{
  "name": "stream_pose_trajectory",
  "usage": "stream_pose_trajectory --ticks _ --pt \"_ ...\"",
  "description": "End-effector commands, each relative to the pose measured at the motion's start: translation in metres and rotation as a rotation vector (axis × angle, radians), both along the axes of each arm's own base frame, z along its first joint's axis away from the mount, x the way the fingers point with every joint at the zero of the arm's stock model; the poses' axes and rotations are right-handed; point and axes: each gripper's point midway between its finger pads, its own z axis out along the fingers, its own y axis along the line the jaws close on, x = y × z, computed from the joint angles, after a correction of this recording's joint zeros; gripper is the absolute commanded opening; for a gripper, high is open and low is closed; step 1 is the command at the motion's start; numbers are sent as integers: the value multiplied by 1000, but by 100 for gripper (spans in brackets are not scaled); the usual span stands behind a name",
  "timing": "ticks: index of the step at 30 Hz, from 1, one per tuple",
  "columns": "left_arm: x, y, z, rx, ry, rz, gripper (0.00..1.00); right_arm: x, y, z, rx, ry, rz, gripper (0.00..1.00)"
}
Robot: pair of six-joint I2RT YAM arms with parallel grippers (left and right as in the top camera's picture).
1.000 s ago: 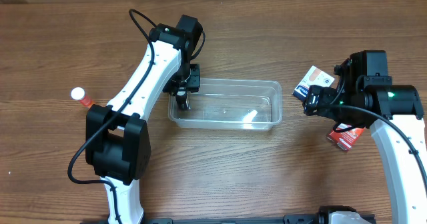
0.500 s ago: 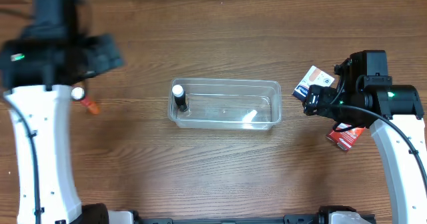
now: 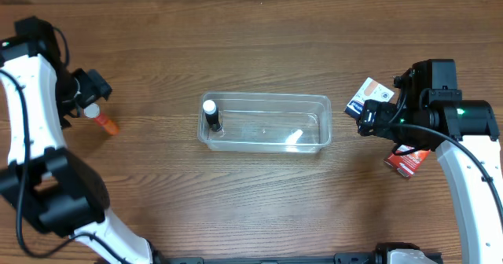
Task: Pack container
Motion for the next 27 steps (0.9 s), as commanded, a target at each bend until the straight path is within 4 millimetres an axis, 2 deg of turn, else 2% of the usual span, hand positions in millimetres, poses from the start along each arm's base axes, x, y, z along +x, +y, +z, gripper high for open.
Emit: stream_pose_trajectory --ticks 1,3,5,6,8,12,14,15,19,21,22,25,27 --pt "-3 -6 -36 -69 95 -23 99 5 0 15 7 -53 2 100" --pt "-4 -7 -47 -82 126 -23 89 5 0 15 7 -53 3 100" --pt "-3 -7 -48 -82 127 -23 78 5 0 15 7 -53 2 100" --pt "-3 -6 -48 -81 126 -24 68 5 0 15 7 -53 2 100" --pt "-3 -6 -48 -81 126 -24 55 5 0 15 7 -53 2 100" --pt "-2 -7 -48 -74 129 -44 36 5 0 15 7 -53 2 100" --pt "-2 -7 -48 -63 133 -50 31 5 0 15 7 -53 2 100" --pt "-2 -7 -46 -56 133 -53 24 5 0 15 7 -53 2 100" --pt "0 -14 -28 -33 91 -73 13 5 0 15 7 -53 3 100" --pt "1 -26 2 -9 23 -101 10 6 0 15 7 -54 3 100" --pt "0 -38 24 1 -30 -130 10 6 0 15 7 -54 3 100" --pt "-4 -75 71 13 -152 -232 10 6 0 16 7 -56 3 100" --pt "-17 -125 109 -7 -254 -358 11 7 0 16 7 -58 3 100"
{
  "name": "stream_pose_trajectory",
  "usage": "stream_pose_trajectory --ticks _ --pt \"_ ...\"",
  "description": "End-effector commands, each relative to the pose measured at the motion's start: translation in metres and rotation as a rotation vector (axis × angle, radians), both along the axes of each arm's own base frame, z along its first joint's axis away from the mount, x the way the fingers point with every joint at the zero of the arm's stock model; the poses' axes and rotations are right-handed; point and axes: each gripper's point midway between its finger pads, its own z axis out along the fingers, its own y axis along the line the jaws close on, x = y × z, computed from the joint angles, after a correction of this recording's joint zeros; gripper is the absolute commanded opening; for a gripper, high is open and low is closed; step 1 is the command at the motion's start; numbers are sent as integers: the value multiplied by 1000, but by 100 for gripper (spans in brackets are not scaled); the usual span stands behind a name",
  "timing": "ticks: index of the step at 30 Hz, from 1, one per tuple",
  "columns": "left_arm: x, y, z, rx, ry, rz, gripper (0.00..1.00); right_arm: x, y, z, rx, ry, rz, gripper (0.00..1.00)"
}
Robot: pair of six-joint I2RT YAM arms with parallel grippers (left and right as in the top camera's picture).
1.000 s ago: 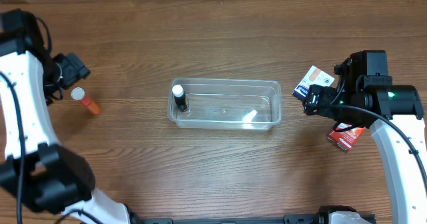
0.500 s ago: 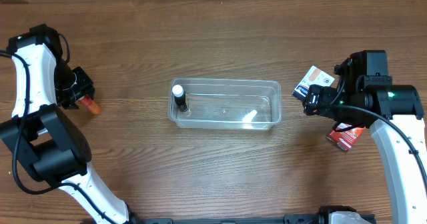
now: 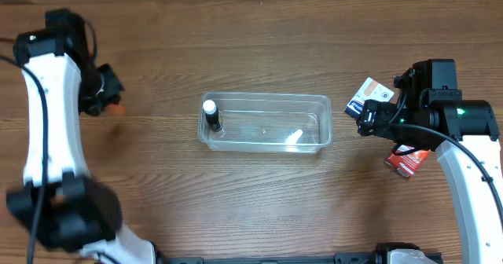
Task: Pack container
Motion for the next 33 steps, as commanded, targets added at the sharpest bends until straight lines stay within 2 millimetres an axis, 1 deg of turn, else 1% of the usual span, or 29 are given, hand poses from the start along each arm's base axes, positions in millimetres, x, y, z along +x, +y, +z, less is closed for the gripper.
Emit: stream_pose_trajectory --ticks 1,2,3,4,6,8,11,14,18,23,25,31,33 --pt "-21 -77 69 -31 -184 -212 11 6 0 16 7 -57 2 100" --pt "-33 -105 79 -41 -196 -286 11 6 0 16 7 -57 2 100" --pt "-40 -122 81 -51 -192 -328 11 6 0 16 7 -56 2 100" --pt "-45 -135 80 -58 -181 -361 11 6 0 16 7 -56 2 100" --pt "-56 -164 76 -75 -146 -443 11 6 0 16 7 -57 2 100" --pt "-61 -185 71 -77 -126 -500 11 6 0 16 7 -57 2 100" --pt "-58 -203 56 -70 -82 -535 10 6 0 16 7 -56 2 100" --pt "-53 -209 38 -63 -17 -547 10 6 0 16 7 -56 2 100" --pt "-45 -213 6 -49 86 -544 8 6 0 16 7 -56 2 100" --pt "-34 -216 -30 -31 182 -541 5 6 0 16 7 -56 2 100" --pt "-32 -214 -40 -12 204 -538 4 6 0 16 7 -56 2 100" --pt "-36 -212 -83 -2 244 -549 5 6 0 16 7 -57 2 100" --pt "-37 -211 -90 -1 249 -547 8 6 0 16 7 -56 2 100"
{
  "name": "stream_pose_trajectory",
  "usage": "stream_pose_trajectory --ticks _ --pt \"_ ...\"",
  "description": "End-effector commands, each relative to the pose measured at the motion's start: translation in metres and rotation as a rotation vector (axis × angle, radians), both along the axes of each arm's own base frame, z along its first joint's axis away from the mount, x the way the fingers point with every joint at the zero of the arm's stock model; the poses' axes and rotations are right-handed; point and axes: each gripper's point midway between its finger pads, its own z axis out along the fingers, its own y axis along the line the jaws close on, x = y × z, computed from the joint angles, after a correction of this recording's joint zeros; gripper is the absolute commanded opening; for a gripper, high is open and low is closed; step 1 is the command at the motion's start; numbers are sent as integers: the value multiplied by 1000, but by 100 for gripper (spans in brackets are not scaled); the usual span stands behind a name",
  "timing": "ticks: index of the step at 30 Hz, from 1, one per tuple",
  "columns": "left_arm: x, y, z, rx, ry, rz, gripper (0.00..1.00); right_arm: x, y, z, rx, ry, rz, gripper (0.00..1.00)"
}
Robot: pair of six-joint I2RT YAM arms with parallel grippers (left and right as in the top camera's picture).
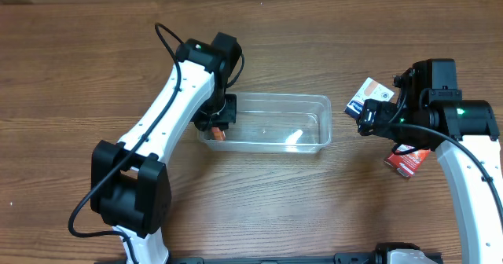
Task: Pack container
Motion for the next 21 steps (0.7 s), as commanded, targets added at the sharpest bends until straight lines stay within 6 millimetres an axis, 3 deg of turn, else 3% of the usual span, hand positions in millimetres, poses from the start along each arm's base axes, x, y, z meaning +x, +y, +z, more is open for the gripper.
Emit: stream_pose_trajectory --ticks 1,3,5,8,12,14,18,21 --pt "-5 4 -15 25 19 2 10 5 0 15 7 -51 2 100" --pt "-5 4 -16 25 17 -2 36 5 0 15 7 -51 2 100" --pt "-4 4 -16 23 16 -9 52 5 0 15 7 -51 2 100" --pt "-4 4 -16 23 15 -17 58 5 0 15 7 -51 2 100" --pt "2 1 -8 12 -10 -17 58 5 0 15 7 -51 2 100" --pt "14 0 9 12 -62 -17 62 5 0 15 7 -51 2 100" --pt "35 7 70 34 -225 -12 71 5 0 15 6 -49 2 100" --pt "42 11 137 -36 -414 16 77 3 0 14 7 -43 -10 100"
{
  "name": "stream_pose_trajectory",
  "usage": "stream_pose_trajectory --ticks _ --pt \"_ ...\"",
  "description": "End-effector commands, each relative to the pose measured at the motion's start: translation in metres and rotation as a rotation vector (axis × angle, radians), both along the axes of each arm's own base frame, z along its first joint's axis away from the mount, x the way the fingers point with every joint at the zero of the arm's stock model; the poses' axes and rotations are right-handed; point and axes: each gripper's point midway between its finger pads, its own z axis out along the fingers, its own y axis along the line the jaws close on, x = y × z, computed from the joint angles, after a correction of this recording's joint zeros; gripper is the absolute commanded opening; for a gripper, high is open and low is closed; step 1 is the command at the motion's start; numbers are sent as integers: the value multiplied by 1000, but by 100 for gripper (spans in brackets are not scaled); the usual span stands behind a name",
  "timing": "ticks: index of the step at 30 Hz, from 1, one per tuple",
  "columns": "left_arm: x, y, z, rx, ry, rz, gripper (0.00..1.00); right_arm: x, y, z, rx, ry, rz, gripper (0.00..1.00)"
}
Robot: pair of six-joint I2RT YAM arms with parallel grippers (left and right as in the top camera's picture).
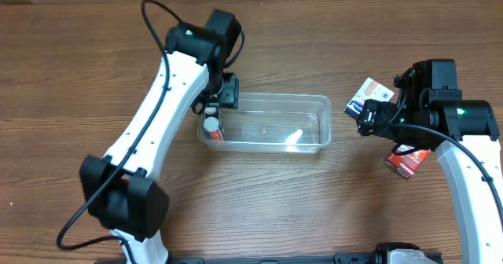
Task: Pack container
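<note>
A clear plastic container sits mid-table. At its left end lies an orange tube with a pale cap, and a small white item rests toward its right end. My left gripper hovers over the container's back-left corner, just behind the tube and apart from it, with nothing seen in it. My right gripper hangs right of the container, beside a blue-and-white packet; its fingers are too dark to read. The black bottle is hidden.
A red packet lies under the right arm, toward the front right. The left arm stretches diagonally from the front left up to the container. Bare wooden table surrounds everything.
My left gripper was low over the container's left end with the orange tube. It now sits further back, and the tube lies in the container, let go. The right arm has not moved.
My left gripper was at the far left of the table by the orange tube, with a black bottle standing in the container. It stayed there, over the tube. Then it was at the container's left end with the tube. Now the tube lies inside, released.
</note>
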Motion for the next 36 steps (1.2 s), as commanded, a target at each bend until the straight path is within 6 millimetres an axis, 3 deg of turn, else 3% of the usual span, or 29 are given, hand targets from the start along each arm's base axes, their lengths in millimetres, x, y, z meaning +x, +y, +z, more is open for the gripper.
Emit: stream_pose_trajectory --ticks 1,4,8,10,12,14,16,20,28,36 --pt "4 15 84 -59 -246 27 78 5 -3 15 2 -47 -37 100" --pt "-10 48 134 -87 -388 98 82 17 -15 38 -32 -111 -135 100" --pt "-31 89 176 -110 -518 201 100 51 -36 82 -114 -224 -234 100" --pt "-39 100 187 -112 -553 230 100 77 -37 82 -118 -212 -235 100" --pt "-41 102 187 -111 -549 233 100 98 -38 62 -114 -155 -255 100" --pt "-42 102 182 -105 -531 233 100 113 -39 27 -121 -68 -255 100" --pt "-42 102 174 -96 -500 233 100 120 -39 -20 -129 60 -264 100" --pt "-41 102 168 -88 -475 232 100 122 -39 -75 -143 203 -258 100" --pt "-36 101 161 -83 -455 233 100 124 -38 -133 -151 320 -249 100" --pt "-34 100 157 -79 -441 232 100 128 -38 -157 -153 331 -248 100"
